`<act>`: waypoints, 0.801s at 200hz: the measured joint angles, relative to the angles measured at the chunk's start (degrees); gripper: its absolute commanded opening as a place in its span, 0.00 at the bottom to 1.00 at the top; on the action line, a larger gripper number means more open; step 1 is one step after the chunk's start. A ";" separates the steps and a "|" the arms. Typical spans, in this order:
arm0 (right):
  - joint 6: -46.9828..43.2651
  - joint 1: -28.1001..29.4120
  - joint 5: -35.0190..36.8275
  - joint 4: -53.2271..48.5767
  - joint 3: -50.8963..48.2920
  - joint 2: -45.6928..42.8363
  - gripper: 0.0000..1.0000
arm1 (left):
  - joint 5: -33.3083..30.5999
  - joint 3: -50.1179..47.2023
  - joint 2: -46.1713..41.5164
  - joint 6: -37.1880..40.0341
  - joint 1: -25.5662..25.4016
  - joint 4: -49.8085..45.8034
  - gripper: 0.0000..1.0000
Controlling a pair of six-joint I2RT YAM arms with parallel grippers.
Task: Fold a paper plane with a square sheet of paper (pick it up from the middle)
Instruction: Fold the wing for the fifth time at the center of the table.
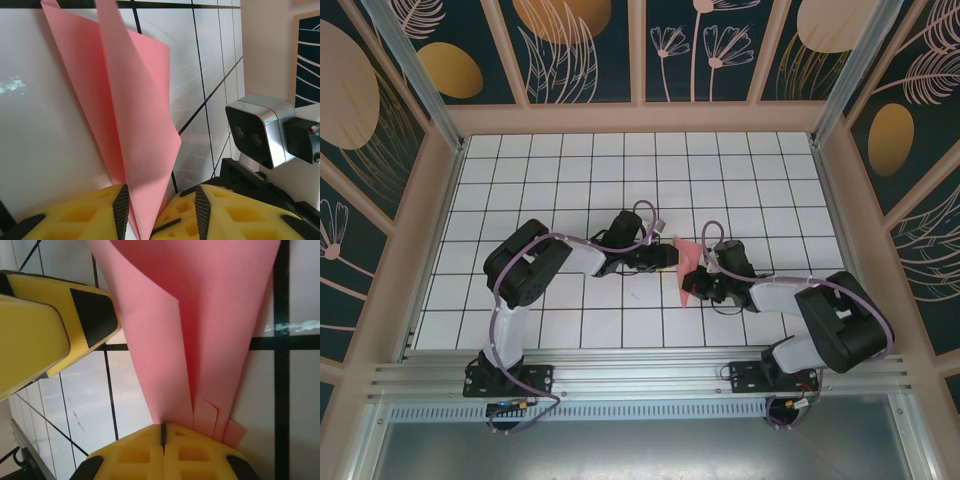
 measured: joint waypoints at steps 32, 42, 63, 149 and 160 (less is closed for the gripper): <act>0.31 -1.75 -3.50 7.15 -2.93 1.18 0.00 | -0.83 -0.74 -0.55 -0.07 -0.22 1.29 0.45; 0.31 -2.08 -4.20 8.46 -3.43 1.42 0.00 | -0.87 -0.74 -0.55 -0.13 -0.20 1.51 0.44; 0.13 -2.56 -5.16 9.49 -3.76 1.73 0.00 | -0.83 -0.52 0.04 -0.76 -0.07 2.51 0.42; -0.72 -3.85 -7.26 10.05 -3.82 2.58 0.00 | -0.52 -0.11 1.62 -3.52 0.13 7.56 0.43; -1.14 -3.98 -7.54 10.08 -3.78 2.73 0.00 | -1.66 -1.64 0.74 -3.78 0.15 8.41 0.43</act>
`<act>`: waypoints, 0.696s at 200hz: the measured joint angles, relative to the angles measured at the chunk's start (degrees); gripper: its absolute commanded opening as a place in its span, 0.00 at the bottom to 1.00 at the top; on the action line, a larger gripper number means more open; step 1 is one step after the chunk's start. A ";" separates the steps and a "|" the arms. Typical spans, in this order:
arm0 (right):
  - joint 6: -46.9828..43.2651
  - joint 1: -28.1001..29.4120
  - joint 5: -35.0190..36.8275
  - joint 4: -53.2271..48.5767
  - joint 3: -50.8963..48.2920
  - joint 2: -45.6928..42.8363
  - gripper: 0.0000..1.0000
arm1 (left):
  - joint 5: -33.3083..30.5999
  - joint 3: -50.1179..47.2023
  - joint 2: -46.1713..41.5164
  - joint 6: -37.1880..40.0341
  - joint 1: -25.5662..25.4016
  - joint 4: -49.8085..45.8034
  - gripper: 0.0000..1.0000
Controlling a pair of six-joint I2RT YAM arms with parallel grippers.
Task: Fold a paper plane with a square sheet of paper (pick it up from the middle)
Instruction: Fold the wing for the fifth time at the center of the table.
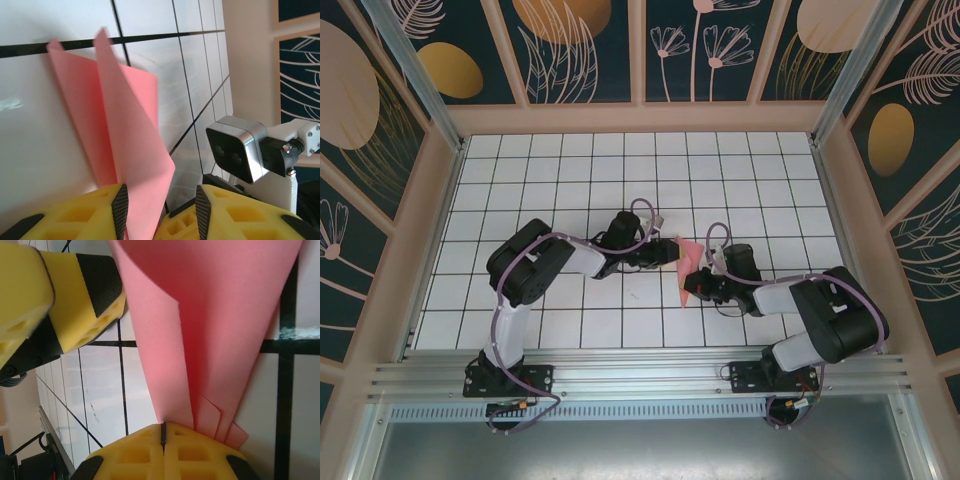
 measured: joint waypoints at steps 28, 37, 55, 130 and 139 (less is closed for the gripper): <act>-1.86 -0.28 -1.44 -0.24 0.52 0.74 0.00 | -4.15 -5.05 -5.09 -0.37 0.00 0.20 0.43; -2.84 -0.59 -2.54 -0.61 1.03 1.40 0.00 | -5.29 -5.81 -6.62 -0.39 0.00 0.39 0.42; -4.87 -1.29 -5.16 -1.60 2.21 2.95 0.00 | -7.41 -6.71 -8.90 -0.72 0.00 1.29 0.39; -15.47 0.33 -11.39 -13.99 12.41 9.75 0.00 | -9.88 -10.47 -11.54 -1.44 0.04 3.54 0.33; -16.57 0.68 -11.69 -14.91 13.27 10.29 0.00 | -9.29 -10.91 -11.54 -1.66 0.04 4.26 0.32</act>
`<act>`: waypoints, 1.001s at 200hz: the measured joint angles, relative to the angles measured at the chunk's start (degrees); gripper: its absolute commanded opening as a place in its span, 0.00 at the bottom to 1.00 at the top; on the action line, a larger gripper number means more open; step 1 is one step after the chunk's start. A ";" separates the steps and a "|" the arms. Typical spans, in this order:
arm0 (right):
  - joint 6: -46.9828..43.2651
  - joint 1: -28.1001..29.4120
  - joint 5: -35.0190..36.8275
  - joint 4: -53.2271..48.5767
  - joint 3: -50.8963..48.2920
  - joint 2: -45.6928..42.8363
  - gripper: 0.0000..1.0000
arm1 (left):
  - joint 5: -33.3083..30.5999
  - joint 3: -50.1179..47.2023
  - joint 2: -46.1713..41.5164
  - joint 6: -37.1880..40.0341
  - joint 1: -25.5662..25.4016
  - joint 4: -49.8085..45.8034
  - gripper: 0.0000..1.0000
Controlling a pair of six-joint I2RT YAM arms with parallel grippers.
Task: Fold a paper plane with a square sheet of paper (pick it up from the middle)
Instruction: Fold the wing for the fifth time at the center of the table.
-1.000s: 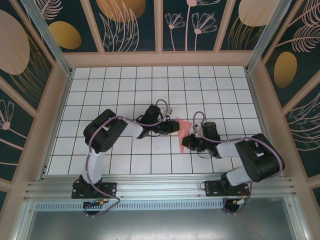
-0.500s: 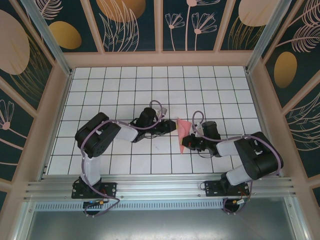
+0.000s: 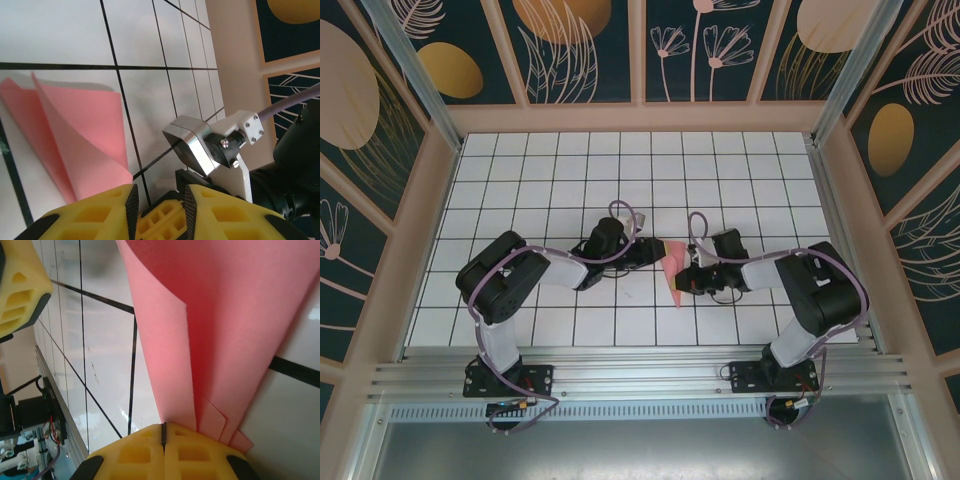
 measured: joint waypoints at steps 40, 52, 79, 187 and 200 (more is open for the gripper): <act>-3.61 0.24 -1.46 -4.11 2.80 1.81 0.00 | 3.15 -0.42 1.68 -0.79 0.00 3.02 0.34; -4.09 0.24 -1.53 -4.59 3.04 1.92 0.00 | 4.00 -0.35 2.80 -0.83 0.00 3.58 0.34; -4.83 0.24 -1.51 -5.40 3.41 2.03 0.00 | 4.74 0.04 5.84 -0.83 0.00 3.65 0.34; -5.01 0.24 -1.46 -5.84 3.58 2.12 0.00 | -1.60 8.24 8.28 2.78 -0.07 -7.74 0.38; -5.01 0.24 -1.44 -5.86 3.58 2.12 0.00 | -2.71 9.33 8.37 3.52 -0.07 -9.57 0.37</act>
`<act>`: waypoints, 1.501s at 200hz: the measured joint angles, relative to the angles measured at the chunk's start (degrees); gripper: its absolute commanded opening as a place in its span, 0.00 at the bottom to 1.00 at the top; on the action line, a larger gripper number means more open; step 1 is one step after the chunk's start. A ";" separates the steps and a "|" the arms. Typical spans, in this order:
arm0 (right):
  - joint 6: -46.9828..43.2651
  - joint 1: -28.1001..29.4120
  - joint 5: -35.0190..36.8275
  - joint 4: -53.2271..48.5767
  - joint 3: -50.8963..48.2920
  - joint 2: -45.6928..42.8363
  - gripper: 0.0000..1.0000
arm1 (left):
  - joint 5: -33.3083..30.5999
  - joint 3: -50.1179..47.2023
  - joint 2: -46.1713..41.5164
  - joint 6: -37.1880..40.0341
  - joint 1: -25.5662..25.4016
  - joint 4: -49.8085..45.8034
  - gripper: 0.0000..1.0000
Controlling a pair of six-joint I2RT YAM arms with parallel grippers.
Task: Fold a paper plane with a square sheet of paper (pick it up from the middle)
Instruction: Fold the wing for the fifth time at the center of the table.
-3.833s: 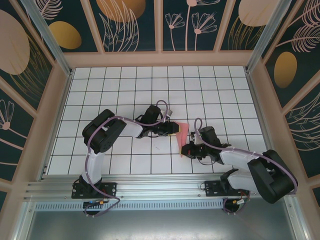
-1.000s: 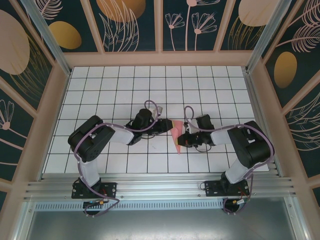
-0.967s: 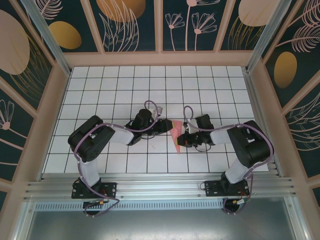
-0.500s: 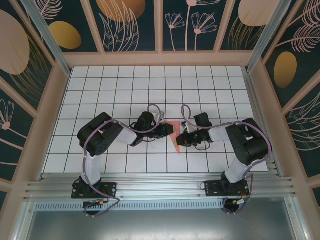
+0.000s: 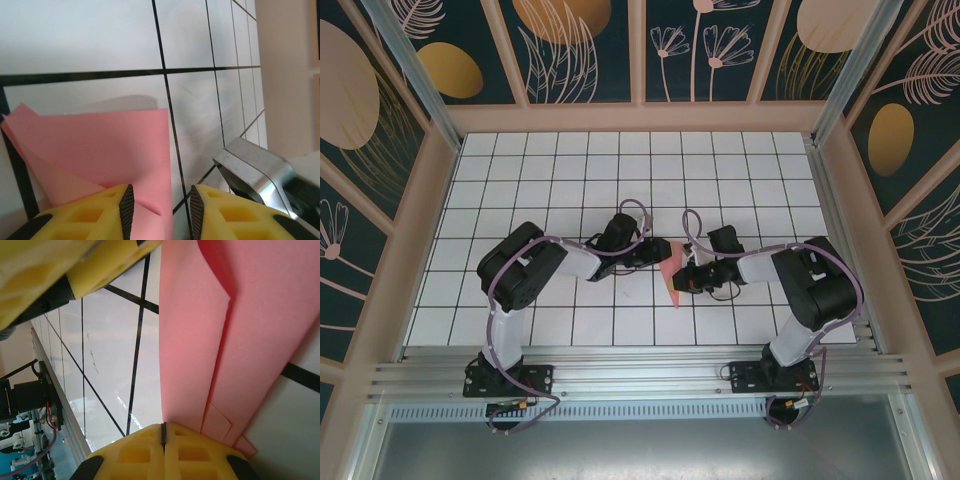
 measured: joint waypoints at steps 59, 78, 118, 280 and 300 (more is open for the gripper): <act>0.02 0.02 0.15 -0.13 0.02 0.00 0.00 | 0.31 0.81 0.66 1.07 0.79 -0.35 0.37; 0.02 0.02 0.15 -0.15 0.02 0.00 0.00 | 1.07 0.81 1.07 1.46 1.75 0.61 0.37; 0.02 0.02 0.17 -0.17 0.04 0.00 0.00 | 1.49 0.96 1.44 2.89 4.20 1.29 0.37; 0.81 0.55 1.49 -0.57 0.02 -1.27 0.15 | -0.79 2.10 -5.60 11.43 9.35 -9.68 0.42; 2.03 2.49 2.97 -0.83 0.15 -4.11 0.30 | 0.92 -1.29 -8.00 9.55 8.94 -8.22 0.44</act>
